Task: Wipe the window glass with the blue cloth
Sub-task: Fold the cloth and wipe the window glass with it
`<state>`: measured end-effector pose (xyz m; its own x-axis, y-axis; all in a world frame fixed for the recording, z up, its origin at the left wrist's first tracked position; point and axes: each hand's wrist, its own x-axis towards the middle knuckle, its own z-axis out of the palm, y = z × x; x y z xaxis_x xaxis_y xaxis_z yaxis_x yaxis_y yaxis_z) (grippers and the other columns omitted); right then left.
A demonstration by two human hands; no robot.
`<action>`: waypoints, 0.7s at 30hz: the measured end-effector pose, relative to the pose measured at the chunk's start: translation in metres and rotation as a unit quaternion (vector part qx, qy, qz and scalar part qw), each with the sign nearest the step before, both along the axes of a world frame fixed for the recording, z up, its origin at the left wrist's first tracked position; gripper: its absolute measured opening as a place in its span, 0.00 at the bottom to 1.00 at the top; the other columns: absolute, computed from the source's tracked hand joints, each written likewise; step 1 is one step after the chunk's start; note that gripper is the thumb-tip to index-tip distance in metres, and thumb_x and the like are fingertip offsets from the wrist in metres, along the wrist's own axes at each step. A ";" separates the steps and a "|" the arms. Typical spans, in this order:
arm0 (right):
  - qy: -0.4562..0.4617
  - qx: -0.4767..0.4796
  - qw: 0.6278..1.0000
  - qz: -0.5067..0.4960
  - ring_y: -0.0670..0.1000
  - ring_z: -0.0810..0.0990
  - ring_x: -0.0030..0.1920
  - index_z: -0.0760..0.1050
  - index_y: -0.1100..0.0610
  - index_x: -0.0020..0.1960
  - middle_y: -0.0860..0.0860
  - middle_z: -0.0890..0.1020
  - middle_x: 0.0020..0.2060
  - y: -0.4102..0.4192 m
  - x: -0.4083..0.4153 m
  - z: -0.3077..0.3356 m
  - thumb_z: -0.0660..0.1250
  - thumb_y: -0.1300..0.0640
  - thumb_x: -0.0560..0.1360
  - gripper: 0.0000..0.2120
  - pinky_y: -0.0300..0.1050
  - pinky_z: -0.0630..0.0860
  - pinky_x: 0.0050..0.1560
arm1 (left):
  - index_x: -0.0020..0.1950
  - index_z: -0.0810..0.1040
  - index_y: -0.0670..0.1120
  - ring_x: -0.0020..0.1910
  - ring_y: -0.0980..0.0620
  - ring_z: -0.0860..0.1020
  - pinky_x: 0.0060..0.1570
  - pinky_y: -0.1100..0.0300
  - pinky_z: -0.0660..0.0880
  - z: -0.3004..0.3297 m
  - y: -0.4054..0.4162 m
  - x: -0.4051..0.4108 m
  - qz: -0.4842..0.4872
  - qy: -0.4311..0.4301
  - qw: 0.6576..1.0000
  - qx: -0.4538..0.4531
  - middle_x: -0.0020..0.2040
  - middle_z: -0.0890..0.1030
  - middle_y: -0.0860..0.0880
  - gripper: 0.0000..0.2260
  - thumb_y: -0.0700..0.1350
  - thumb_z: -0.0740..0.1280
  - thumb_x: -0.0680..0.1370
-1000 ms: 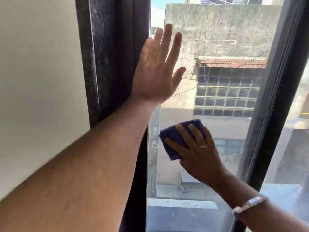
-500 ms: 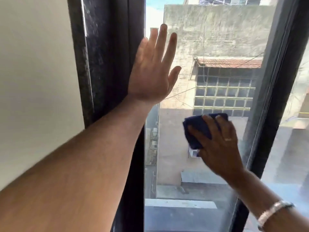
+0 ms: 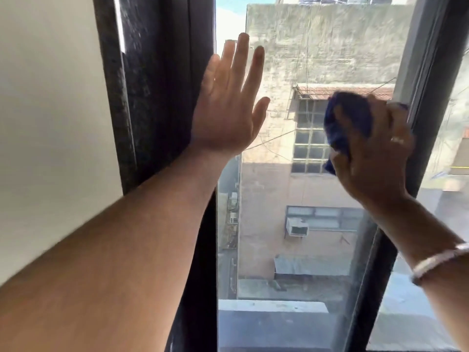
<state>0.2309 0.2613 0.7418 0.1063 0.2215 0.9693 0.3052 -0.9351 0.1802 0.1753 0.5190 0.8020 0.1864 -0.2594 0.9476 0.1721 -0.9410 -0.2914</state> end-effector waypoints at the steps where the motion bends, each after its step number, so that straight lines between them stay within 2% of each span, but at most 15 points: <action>1: 0.001 0.053 0.999 0.000 0.65 0.62 0.73 0.61 0.42 0.77 0.60 0.64 0.76 0.012 -0.001 0.013 0.63 0.49 0.73 0.32 0.62 0.64 0.70 | 0.83 0.52 0.42 0.82 0.37 0.53 0.80 0.44 0.47 0.001 0.001 0.000 -0.001 0.000 1.000 -0.001 0.83 0.54 0.37 0.29 0.57 0.46 0.86; 3: 0.006 0.073 0.997 0.016 0.67 0.61 0.74 0.62 0.43 0.77 0.62 0.63 0.77 0.049 -0.012 -0.001 0.62 0.49 0.72 0.33 0.63 0.61 0.71 | 0.83 0.52 0.43 0.82 0.37 0.54 0.80 0.43 0.48 0.000 0.001 0.000 -0.001 -0.004 1.000 -0.001 0.83 0.55 0.37 0.29 0.57 0.47 0.86; 5: 0.009 -0.062 0.997 0.048 0.67 0.63 0.72 0.67 0.44 0.75 0.61 0.67 0.75 0.073 -0.022 -0.054 0.64 0.51 0.68 0.34 0.66 0.61 0.70 | 0.83 0.53 0.43 0.82 0.37 0.55 0.80 0.43 0.50 -0.001 0.001 0.001 0.006 -0.010 1.000 0.006 0.83 0.56 0.37 0.29 0.57 0.49 0.86; 7: -0.013 -0.232 0.971 0.048 0.64 0.65 0.70 0.70 0.43 0.72 0.58 0.73 0.72 0.064 -0.026 -0.102 0.66 0.53 0.66 0.34 0.66 0.61 0.71 | 0.83 0.53 0.43 0.82 0.38 0.54 0.80 0.44 0.48 -0.001 0.001 0.001 0.010 -0.012 1.000 0.004 0.83 0.55 0.37 0.29 0.57 0.48 0.86; 9: -0.037 -0.317 0.946 0.052 0.62 0.66 0.71 0.68 0.41 0.74 0.55 0.73 0.72 0.030 -0.015 -0.106 0.67 0.51 0.66 0.36 0.63 0.58 0.74 | 0.84 0.53 0.43 0.82 0.38 0.54 0.80 0.45 0.46 -0.001 0.000 0.001 0.009 -0.010 1.000 -0.001 0.83 0.55 0.37 0.29 0.58 0.48 0.86; 11: -0.050 -0.274 0.960 0.025 0.62 0.62 0.73 0.61 0.40 0.78 0.55 0.69 0.75 0.001 0.002 -0.079 0.69 0.47 0.66 0.41 0.60 0.53 0.76 | 0.83 0.53 0.43 0.82 0.38 0.54 0.80 0.45 0.46 -0.002 0.000 0.002 0.009 -0.014 1.000 0.001 0.83 0.55 0.37 0.29 0.58 0.48 0.86; 13: -0.050 -0.161 0.986 -0.007 0.62 0.59 0.74 0.56 0.39 0.79 0.57 0.65 0.76 -0.008 0.010 -0.039 0.67 0.44 0.68 0.41 0.59 0.53 0.75 | 0.83 0.54 0.43 0.82 0.37 0.55 0.80 0.45 0.47 -0.002 0.000 0.002 0.009 -0.018 1.000 0.003 0.83 0.56 0.37 0.29 0.57 0.49 0.86; 15: -0.028 -0.025 0.999 0.008 0.64 0.59 0.74 0.59 0.40 0.78 0.58 0.62 0.77 0.019 0.004 -0.016 0.64 0.46 0.69 0.37 0.60 0.56 0.72 | 0.83 0.54 0.42 0.82 0.37 0.55 0.80 0.44 0.47 -0.001 0.000 0.002 0.005 -0.017 1.000 0.004 0.83 0.56 0.37 0.29 0.57 0.49 0.86; 16: -0.017 0.014 0.999 0.025 0.65 0.59 0.74 0.61 0.41 0.77 0.59 0.62 0.77 0.040 -0.003 -0.017 0.64 0.48 0.69 0.36 0.62 0.57 0.71 | 0.83 0.54 0.43 0.82 0.37 0.55 0.80 0.44 0.47 -0.001 0.001 0.002 0.007 -0.015 1.000 0.005 0.83 0.56 0.37 0.29 0.57 0.49 0.86; 17: -0.009 0.005 0.999 0.044 0.66 0.60 0.74 0.62 0.42 0.76 0.59 0.63 0.76 0.059 -0.009 -0.026 0.64 0.49 0.68 0.36 0.64 0.57 0.71 | 0.83 0.54 0.43 0.82 0.37 0.55 0.80 0.44 0.47 -0.001 0.001 0.002 0.009 -0.012 1.000 0.005 0.83 0.56 0.37 0.29 0.57 0.50 0.86; 19: -0.024 -0.158 0.984 0.072 0.66 0.63 0.73 0.66 0.43 0.74 0.59 0.68 0.75 0.074 -0.016 -0.057 0.65 0.51 0.67 0.35 0.66 0.58 0.72 | 0.83 0.55 0.43 0.82 0.38 0.55 0.80 0.44 0.49 0.000 0.003 0.000 0.007 -0.011 1.000 0.009 0.83 0.56 0.37 0.29 0.57 0.50 0.86; 21: -0.038 -0.328 0.941 0.080 0.63 0.65 0.72 0.68 0.42 0.74 0.56 0.71 0.74 0.048 -0.013 -0.065 0.66 0.51 0.68 0.33 0.64 0.58 0.75 | 0.83 0.55 0.42 0.82 0.38 0.55 0.80 0.44 0.49 0.000 0.002 -0.001 -0.001 -0.011 1.000 0.007 0.83 0.56 0.37 0.29 0.57 0.50 0.86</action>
<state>0.2178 0.3092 0.6767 -0.0428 0.7816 0.6224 0.3957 -0.5587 0.7289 0.1740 0.5207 0.8017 0.1649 -0.2736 0.9476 0.1778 -0.9368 -0.3014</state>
